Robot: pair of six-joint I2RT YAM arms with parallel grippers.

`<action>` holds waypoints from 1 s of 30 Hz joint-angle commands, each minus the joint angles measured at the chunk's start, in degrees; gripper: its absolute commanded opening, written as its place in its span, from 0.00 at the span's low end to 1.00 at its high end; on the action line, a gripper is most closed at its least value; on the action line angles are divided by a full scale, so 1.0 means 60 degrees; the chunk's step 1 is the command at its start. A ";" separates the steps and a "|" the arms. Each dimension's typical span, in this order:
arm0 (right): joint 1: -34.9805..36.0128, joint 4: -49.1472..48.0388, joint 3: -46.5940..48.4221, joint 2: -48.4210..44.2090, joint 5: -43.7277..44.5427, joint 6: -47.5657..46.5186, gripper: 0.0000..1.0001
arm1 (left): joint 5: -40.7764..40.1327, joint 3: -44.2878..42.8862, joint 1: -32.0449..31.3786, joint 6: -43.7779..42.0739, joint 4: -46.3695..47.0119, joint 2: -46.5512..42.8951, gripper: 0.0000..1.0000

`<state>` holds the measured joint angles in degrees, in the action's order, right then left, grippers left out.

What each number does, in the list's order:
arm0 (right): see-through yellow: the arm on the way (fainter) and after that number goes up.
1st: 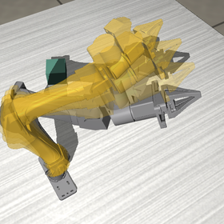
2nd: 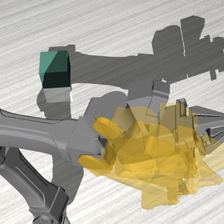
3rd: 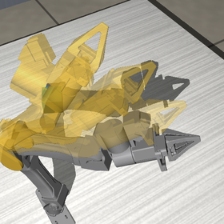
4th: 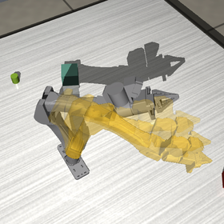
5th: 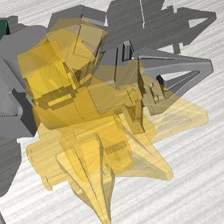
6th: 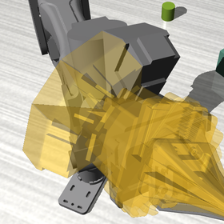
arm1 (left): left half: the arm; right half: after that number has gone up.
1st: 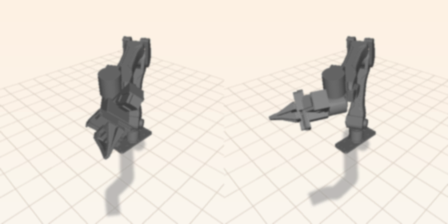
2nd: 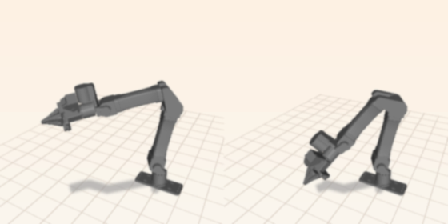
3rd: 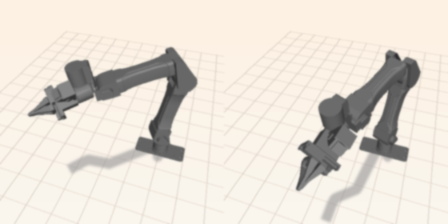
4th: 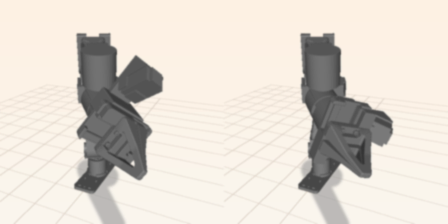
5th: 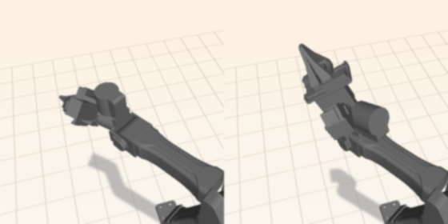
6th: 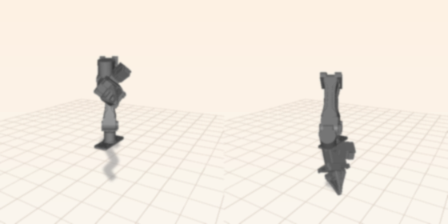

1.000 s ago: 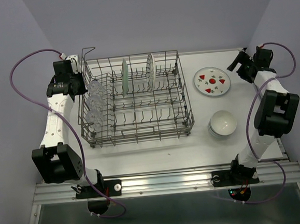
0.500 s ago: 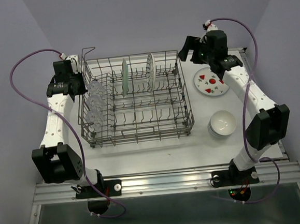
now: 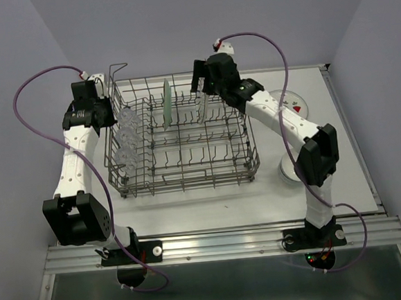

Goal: Unload the mixed dishes from the dish rack

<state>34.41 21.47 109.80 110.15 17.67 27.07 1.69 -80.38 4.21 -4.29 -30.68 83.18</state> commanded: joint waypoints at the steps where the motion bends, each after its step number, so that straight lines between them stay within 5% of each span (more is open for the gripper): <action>1: 0.0329 0.0522 0.0961 0.0918 0.2209 0.0220 1.00 | -0.0458 0.0139 0.0031 -0.0280 0.0527 0.0112 0.00; 11: 0.0929 0.1021 0.1768 0.1929 0.3969 0.0278 0.96 | -0.0546 0.0228 0.0031 -0.0310 0.0616 0.0053 0.00; 25: 0.1017 0.1152 0.2427 0.2676 0.3896 0.0191 0.67 | -0.0590 0.0169 0.0017 -0.0310 0.0572 0.0126 0.00; 30: 0.1017 0.1167 0.2588 0.2853 0.3925 -0.0028 0.45 | -0.0590 0.0184 0.0031 -0.0295 0.0572 0.0112 0.00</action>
<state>40.16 29.21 121.54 127.15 38.87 27.83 0.62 -80.25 3.86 -4.71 -30.59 83.09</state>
